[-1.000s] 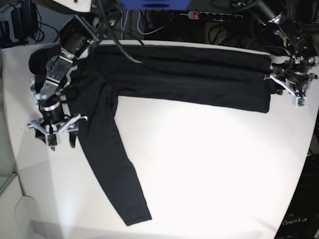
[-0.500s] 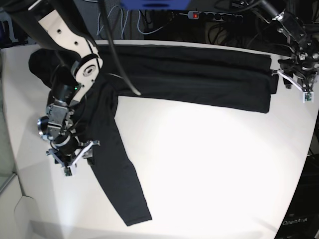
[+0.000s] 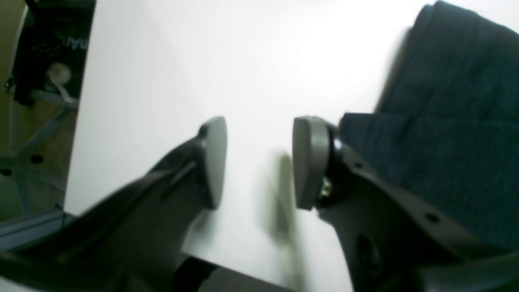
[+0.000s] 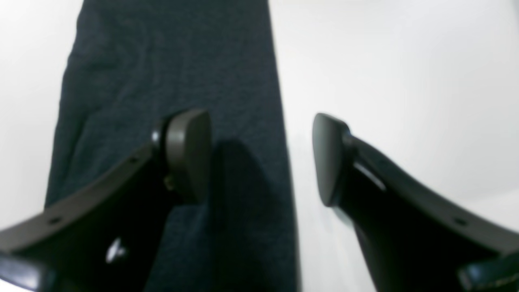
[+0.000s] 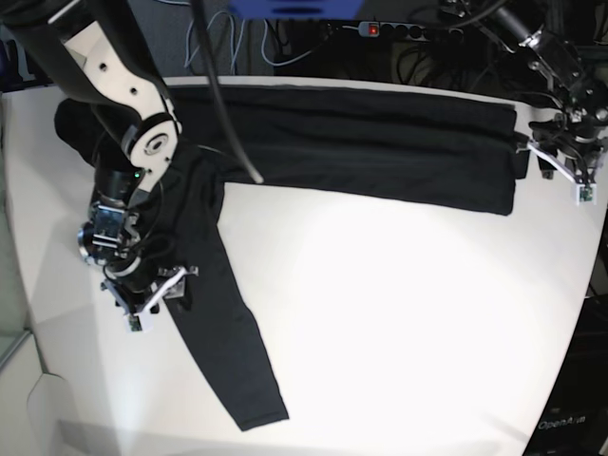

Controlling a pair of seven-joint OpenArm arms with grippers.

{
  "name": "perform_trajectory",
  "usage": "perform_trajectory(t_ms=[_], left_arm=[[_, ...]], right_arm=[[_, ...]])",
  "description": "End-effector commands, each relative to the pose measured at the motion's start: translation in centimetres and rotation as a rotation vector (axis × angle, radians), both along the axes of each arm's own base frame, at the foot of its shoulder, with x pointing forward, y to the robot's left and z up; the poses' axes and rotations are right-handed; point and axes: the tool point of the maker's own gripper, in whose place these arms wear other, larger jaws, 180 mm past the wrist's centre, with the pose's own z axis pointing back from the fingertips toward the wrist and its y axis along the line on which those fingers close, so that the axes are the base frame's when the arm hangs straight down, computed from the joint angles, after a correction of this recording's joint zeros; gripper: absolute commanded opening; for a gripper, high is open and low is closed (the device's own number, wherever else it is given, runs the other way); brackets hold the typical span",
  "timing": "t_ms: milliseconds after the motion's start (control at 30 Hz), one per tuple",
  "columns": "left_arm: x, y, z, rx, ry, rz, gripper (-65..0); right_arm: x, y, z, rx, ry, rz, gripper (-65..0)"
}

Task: Fold the T-shirt properly
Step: 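Open the right gripper and move it to the sleeve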

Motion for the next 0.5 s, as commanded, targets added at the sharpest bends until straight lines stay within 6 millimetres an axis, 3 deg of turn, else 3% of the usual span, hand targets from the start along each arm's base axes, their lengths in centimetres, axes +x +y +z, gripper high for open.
perform_trajectory(t_ms=[0, 233, 467], left_arm=[[0.8, 0.8, 1.5, 0.029, -0.049, 0.000, -38.8], [0.8, 0.7, 1.5, 0.028, -0.049, 0.000, -38.8], [0.8, 0.7, 1.5, 0.028, -0.049, 0.000, -38.9]], right_arm=[[1.6, -0.7, 2.1, 0.006, -0.067, -0.020, -25.3], [0.6, -0.4, 1.0, 0.010, -0.044, -0.018, -28.2], [0.2, -0.2, 0.5, 0.009, -0.033, -0.013, -49.8]])
